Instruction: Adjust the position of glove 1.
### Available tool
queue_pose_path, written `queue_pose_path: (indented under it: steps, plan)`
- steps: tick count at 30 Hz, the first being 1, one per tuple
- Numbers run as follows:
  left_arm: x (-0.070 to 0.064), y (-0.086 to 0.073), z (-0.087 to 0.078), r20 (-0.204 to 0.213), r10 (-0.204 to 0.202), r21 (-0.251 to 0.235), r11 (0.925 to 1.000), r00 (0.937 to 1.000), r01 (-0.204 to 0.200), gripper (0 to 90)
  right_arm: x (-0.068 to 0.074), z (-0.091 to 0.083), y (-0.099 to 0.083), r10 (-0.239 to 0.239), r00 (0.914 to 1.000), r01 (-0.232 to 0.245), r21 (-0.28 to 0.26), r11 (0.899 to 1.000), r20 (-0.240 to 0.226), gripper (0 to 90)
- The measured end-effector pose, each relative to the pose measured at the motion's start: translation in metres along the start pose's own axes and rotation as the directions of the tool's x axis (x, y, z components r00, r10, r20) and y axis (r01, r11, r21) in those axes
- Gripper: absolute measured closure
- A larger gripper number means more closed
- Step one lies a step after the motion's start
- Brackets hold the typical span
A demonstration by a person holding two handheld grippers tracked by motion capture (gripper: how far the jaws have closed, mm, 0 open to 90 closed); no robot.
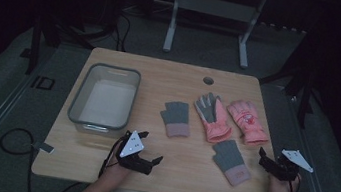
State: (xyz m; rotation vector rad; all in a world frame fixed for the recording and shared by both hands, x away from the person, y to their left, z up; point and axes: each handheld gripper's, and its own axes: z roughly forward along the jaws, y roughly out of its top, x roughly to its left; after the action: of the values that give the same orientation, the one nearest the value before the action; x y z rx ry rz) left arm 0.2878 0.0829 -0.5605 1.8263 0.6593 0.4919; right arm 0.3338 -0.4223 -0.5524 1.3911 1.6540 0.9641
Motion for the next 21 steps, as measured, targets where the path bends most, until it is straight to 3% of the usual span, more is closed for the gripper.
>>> queue_pose_path:
  steps: [5, 13, 21]
  plan:
    - [-0.0005, 0.0001, 0.0003, -0.001, 0.003, 0.001, 1.0000, 1.0000, -0.003, 1.1, -0.0024, 0.0000, 0.0000, 0.030, 0.9993, -0.030, 0.000, 1.000, 0.021, 15.6]
    - [-0.0004, 0.0001, 0.0002, -0.002, 0.002, 0.001, 1.0000, 1.0000, -0.002, 1.2, 0.0005, 0.0002, 0.0001, 0.006, 0.9997, -0.006, 0.006, 1.000, 0.022, 15.5]
    - [-0.0002, 0.0001, 0.0002, -0.003, 0.001, 0.002, 1.0000, 1.0000, -0.001, 1.2, 0.0033, -0.0047, 0.0074, 0.009, 0.9999, -0.009, 0.061, 0.998, 0.006, 14.7]
